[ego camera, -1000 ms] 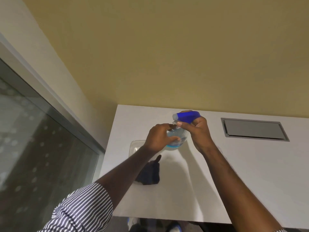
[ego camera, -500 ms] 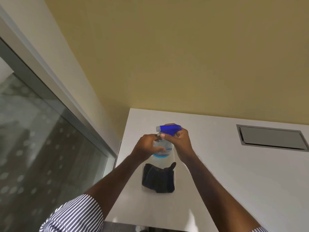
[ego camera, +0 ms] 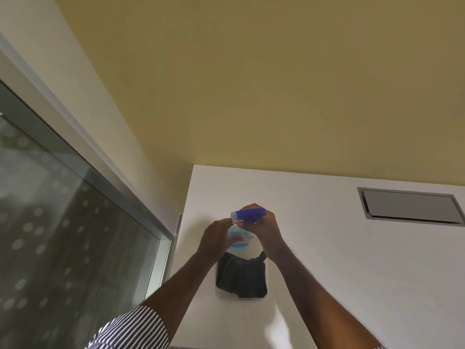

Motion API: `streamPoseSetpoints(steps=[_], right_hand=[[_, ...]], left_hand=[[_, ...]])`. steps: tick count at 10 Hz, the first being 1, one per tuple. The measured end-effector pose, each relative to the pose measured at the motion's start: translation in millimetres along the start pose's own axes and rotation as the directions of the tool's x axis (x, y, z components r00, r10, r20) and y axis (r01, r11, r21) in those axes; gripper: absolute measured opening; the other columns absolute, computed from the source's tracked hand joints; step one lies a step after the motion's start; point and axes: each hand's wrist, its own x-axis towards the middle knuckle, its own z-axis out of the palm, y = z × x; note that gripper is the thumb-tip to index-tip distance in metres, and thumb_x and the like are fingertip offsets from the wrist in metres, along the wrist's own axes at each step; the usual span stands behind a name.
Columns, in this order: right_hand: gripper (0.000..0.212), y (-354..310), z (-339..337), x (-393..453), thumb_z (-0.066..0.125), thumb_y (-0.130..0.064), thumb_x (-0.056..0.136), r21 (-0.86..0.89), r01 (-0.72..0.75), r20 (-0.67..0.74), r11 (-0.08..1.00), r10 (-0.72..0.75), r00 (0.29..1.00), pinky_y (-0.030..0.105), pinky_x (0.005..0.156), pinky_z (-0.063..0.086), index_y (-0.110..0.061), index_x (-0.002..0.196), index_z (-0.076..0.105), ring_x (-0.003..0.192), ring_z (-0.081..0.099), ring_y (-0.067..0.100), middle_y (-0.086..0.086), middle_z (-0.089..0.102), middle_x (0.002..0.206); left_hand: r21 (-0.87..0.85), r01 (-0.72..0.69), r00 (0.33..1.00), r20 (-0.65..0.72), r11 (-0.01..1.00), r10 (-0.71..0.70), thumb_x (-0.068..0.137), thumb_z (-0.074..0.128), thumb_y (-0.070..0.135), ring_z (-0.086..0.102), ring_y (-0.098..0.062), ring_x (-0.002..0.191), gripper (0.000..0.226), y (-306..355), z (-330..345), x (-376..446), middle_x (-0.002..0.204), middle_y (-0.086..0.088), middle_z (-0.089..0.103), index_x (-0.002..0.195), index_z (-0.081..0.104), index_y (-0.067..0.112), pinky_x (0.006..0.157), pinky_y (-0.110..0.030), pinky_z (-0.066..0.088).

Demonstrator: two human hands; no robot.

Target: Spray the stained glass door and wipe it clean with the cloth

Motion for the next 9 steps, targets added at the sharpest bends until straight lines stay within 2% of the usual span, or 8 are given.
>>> streamPoseSetpoints(steps=[2,3,4,5,6,7,8,9], right_hand=[[0.023,3,1,2,0.071,-0.008,0.083,-0.039,0.024,0.038,0.999,-0.022,0.999,0.016,0.081,0.057,-0.024,0.099,0.066,0.092,0.071,0.003,-0.028,0.073,0.09],[0.035,7,-1,3,0.071,0.007,0.09,-0.095,0.012,0.051,0.995,-0.007,0.999,0.015,0.083,0.055,-0.026,0.101,0.065,0.096,0.069,0.0,-0.031,0.072,0.094],[0.037,12,-5,3,0.07,0.004,0.092,-0.103,-0.02,0.061,0.994,0.026,0.998,0.02,0.093,0.055,-0.028,0.11,0.067,0.107,0.068,0.006,-0.027,0.073,0.105],[0.04,12,-7,-2,0.068,0.0,0.092,-0.082,-0.05,0.037,0.995,0.053,0.998,0.027,0.1,0.055,-0.024,0.125,0.065,0.117,0.066,0.012,-0.012,0.071,0.124],[0.044,6,-9,-5,0.061,-0.002,0.088,-0.047,-0.049,-0.011,0.998,0.049,0.999,0.017,0.094,0.054,-0.022,0.127,0.065,0.119,0.064,0.008,-0.013,0.069,0.127],[0.056,-4,-13,-1,0.048,0.016,0.091,-0.091,-0.033,-0.063,0.995,0.027,0.998,0.014,0.087,0.054,-0.026,0.123,0.067,0.121,0.062,0.007,-0.016,0.068,0.124],[0.062,-15,-20,4,0.039,0.022,0.087,-0.123,0.042,-0.161,0.991,-0.062,0.985,0.012,0.091,0.051,-0.023,0.118,0.069,0.119,0.064,0.013,-0.008,0.071,0.118],[0.052,-33,-31,16,0.042,0.013,0.092,-0.227,0.104,-0.257,0.968,-0.163,0.952,0.023,0.103,0.048,-0.019,0.121,0.07,0.122,0.061,0.015,-0.003,0.07,0.124]], left_hand=[[-0.037,0.015,1.0,-0.006,0.999,-0.015,0.085,0.078,0.039,0.064,-0.01,0.088,0.046,-6,3,-1,0.111,-0.004,0.076,0.12,0.069,0.011,0.096,-0.022,0.052],[-0.054,0.011,1.0,0.003,0.998,-0.011,0.085,0.079,0.039,0.063,-0.008,0.086,0.048,-9,3,-1,0.113,-0.004,0.076,0.122,0.067,0.012,0.092,-0.016,0.049],[-0.045,-0.008,1.0,-0.004,0.999,0.008,0.082,0.081,0.04,0.064,-0.009,0.09,0.053,-14,2,1,0.116,-0.004,0.075,0.125,0.067,0.012,0.096,-0.022,0.052],[-0.036,-0.051,0.998,-0.026,0.998,0.05,0.08,0.077,0.048,0.07,-0.016,0.099,0.062,-13,-3,-4,0.119,-0.005,0.074,0.127,0.066,0.009,0.101,-0.029,0.056],[0.006,-0.158,0.985,-0.069,0.987,0.158,0.084,0.071,0.051,0.072,-0.022,0.105,0.063,-21,-7,-7,0.119,-0.009,0.073,0.126,0.064,0.006,0.098,-0.026,0.057],[-0.043,-0.173,0.981,-0.093,0.984,0.168,0.088,0.069,0.038,0.066,-0.019,0.114,0.054,-29,-19,-16,0.126,-0.01,0.07,0.131,0.059,0.008,0.101,-0.016,0.051],[-0.094,-0.085,0.992,-0.099,0.992,0.076,0.094,0.065,0.023,0.05,-0.017,0.138,0.057,-28,-38,-16,0.152,-0.001,0.052,0.148,0.045,0.024,0.116,-0.038,0.045],[-0.039,-0.058,0.982,-0.183,0.998,0.05,0.1,0.06,0.019,0.04,-0.019,0.146,0.058,-19,-64,-5,0.16,0.002,0.042,0.154,0.04,0.025,0.119,-0.036,0.036]])
